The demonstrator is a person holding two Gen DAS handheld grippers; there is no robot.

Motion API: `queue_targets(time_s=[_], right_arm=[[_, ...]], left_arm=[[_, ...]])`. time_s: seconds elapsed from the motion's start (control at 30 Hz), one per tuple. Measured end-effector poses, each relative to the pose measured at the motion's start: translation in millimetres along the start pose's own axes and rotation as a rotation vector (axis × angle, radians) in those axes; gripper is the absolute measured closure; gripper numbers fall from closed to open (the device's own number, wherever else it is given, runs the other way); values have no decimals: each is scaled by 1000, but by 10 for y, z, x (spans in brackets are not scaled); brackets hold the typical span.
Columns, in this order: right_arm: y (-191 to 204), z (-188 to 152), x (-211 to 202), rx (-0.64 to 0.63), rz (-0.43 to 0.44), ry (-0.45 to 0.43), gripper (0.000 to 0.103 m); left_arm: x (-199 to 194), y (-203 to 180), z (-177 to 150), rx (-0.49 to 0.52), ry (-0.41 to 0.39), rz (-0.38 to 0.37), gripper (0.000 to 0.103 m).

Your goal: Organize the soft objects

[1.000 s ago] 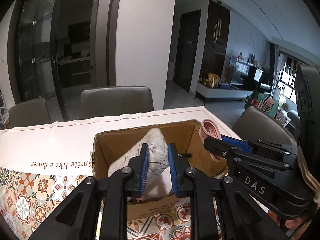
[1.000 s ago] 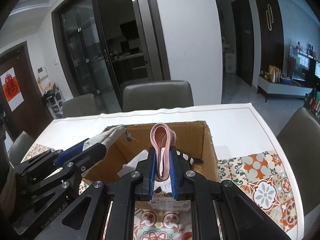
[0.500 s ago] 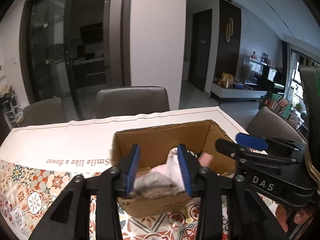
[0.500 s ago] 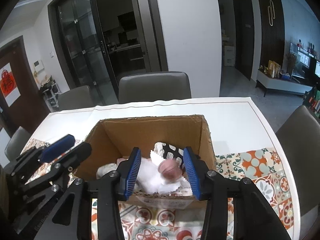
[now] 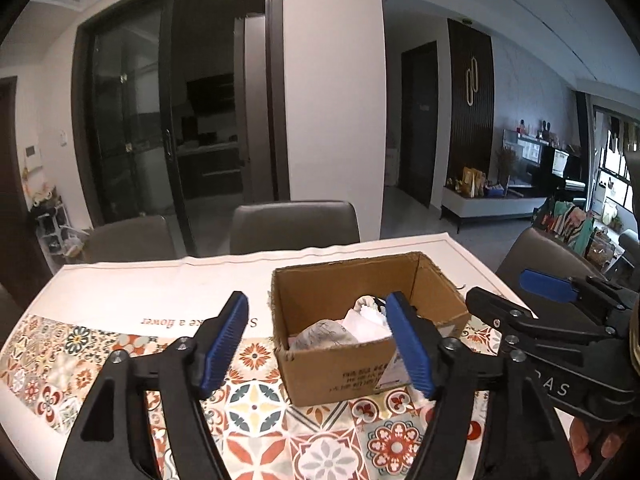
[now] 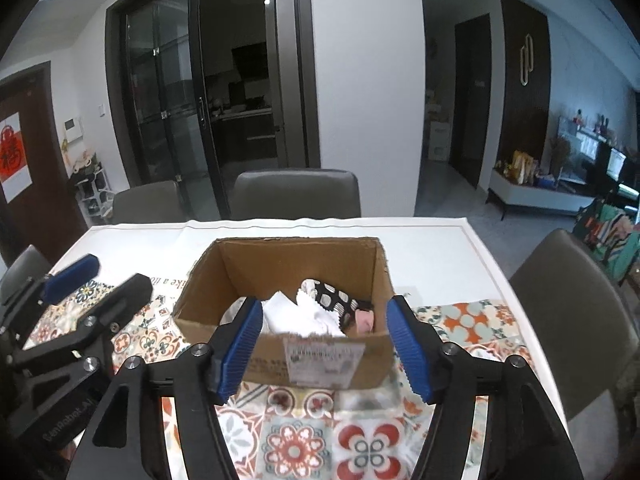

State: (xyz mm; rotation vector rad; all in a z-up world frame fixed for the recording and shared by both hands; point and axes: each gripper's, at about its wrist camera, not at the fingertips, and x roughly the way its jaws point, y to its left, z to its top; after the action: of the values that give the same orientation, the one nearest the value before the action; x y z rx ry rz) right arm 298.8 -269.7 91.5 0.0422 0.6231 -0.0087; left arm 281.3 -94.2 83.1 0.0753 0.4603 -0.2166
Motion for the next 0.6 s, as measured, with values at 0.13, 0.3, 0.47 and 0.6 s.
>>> queue_targets(time_s=[0.13, 0.3, 0.47, 0.6], right_arm=[[24, -115, -360, 14, -8, -31, 31], [53, -281, -780, 29, -59, -79, 22], [64, -504, -1191, 45, -112, -120, 16], [53, -691, -1426, 68, -124, -126, 14]], left_arm=[[-342, 21, -83, -11, -27, 17, 18], [-688, 40, -205, -21, -47, 44, 10], [-1003, 29, -376, -24, -65, 46, 5], [-1219, 1, -502, -16, -77, 58, 0]])
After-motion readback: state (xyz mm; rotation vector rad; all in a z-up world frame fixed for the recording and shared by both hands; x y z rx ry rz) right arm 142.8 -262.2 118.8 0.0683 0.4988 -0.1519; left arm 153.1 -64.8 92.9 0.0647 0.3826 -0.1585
